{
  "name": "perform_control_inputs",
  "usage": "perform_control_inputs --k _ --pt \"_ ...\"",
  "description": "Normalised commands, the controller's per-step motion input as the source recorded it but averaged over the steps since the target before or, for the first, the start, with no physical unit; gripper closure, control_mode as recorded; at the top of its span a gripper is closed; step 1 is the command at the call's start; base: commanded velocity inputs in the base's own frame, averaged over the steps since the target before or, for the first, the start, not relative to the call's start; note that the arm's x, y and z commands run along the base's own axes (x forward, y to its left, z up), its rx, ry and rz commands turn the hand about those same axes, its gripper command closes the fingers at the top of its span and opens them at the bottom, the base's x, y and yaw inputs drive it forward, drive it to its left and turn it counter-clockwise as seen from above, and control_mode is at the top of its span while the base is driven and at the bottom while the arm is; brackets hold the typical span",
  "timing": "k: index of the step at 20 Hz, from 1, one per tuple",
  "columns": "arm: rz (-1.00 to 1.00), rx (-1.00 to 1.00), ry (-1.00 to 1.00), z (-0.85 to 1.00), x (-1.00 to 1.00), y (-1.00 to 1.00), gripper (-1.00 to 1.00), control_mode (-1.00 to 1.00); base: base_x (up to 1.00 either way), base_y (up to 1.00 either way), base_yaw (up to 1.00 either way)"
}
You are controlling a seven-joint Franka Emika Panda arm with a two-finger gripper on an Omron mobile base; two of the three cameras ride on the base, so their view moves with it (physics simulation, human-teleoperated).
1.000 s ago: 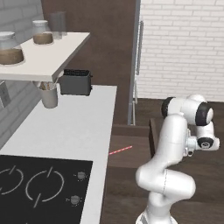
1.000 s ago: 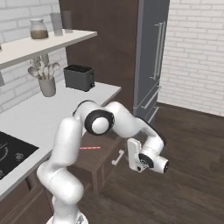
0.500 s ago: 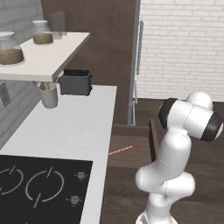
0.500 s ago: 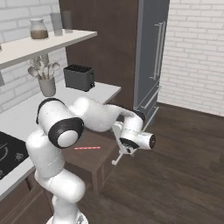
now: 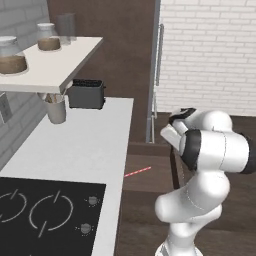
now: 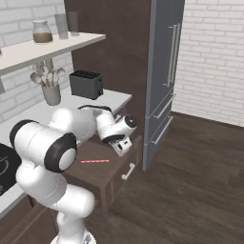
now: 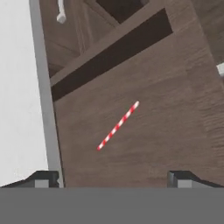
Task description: Take a straw from the drawer in front and place it inside the glass cup on the dining counter.
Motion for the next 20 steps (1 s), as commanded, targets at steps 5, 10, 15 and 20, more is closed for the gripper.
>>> perform_control_inputs --k 5,10,15,20 --pt "0.00 -0.24 0.31 -0.16 0.48 0.26 -1.00 -1.00 0.00 0.00 0.00" --pt "0.00 -0.14 0.31 -0.45 0.45 0.09 -1.00 -1.00 0.00 0.00 0.00" --pt "0.00 -0.11 0.26 -0.50 0.18 0.00 -1.00 -1.00 0.00 0.00 0.00" --pt "0.00 -0.09 0.16 -0.52 0.01 0.00 -1.00 -1.00 0.00 0.00 0.00"
